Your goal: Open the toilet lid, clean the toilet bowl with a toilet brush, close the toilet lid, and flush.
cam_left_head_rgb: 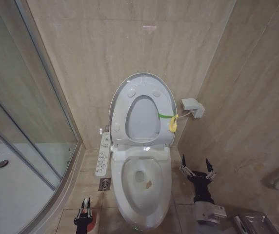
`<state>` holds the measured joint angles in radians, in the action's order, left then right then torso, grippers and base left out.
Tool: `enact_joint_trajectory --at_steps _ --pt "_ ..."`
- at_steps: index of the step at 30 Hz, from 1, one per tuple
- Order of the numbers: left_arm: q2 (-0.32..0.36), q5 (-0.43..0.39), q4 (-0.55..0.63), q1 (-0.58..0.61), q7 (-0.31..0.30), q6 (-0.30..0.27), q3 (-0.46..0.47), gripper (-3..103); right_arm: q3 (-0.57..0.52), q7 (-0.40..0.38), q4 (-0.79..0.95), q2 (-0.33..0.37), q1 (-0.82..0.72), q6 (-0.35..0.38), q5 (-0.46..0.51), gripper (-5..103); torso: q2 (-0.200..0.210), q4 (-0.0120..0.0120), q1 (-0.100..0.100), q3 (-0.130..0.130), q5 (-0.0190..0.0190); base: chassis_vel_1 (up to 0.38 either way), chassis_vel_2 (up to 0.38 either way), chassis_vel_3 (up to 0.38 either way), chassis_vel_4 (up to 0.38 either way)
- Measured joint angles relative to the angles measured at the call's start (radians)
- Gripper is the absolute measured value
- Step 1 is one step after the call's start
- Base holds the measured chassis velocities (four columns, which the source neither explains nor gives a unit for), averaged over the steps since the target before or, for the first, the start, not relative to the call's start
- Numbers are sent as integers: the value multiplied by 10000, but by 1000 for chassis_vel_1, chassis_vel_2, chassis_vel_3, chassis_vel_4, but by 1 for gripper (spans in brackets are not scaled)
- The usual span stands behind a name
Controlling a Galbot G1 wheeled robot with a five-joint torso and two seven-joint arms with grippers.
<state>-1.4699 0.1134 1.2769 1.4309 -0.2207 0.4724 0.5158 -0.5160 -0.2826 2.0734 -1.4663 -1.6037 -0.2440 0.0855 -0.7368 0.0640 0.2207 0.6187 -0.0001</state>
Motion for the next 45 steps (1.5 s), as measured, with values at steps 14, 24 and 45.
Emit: enact_joint_trajectory --at_steps 14,24,45 --pt "-161 138 951 287 -58 361 -108 20 0 0 0 0 0 0 0 100 0 -1 0 0 0 0 0 0 0" --pt "-24 39 2553 1087 67 607 -191 20 0 0 0 0 0 0 0 100 0 0 0 0 1 0 0 0 0" --pt "369 -136 7868 3386 -109 -293 -806 20 0 0 0 0 0 0 0 100 0 -1 0 0 1 0 0 0 0"
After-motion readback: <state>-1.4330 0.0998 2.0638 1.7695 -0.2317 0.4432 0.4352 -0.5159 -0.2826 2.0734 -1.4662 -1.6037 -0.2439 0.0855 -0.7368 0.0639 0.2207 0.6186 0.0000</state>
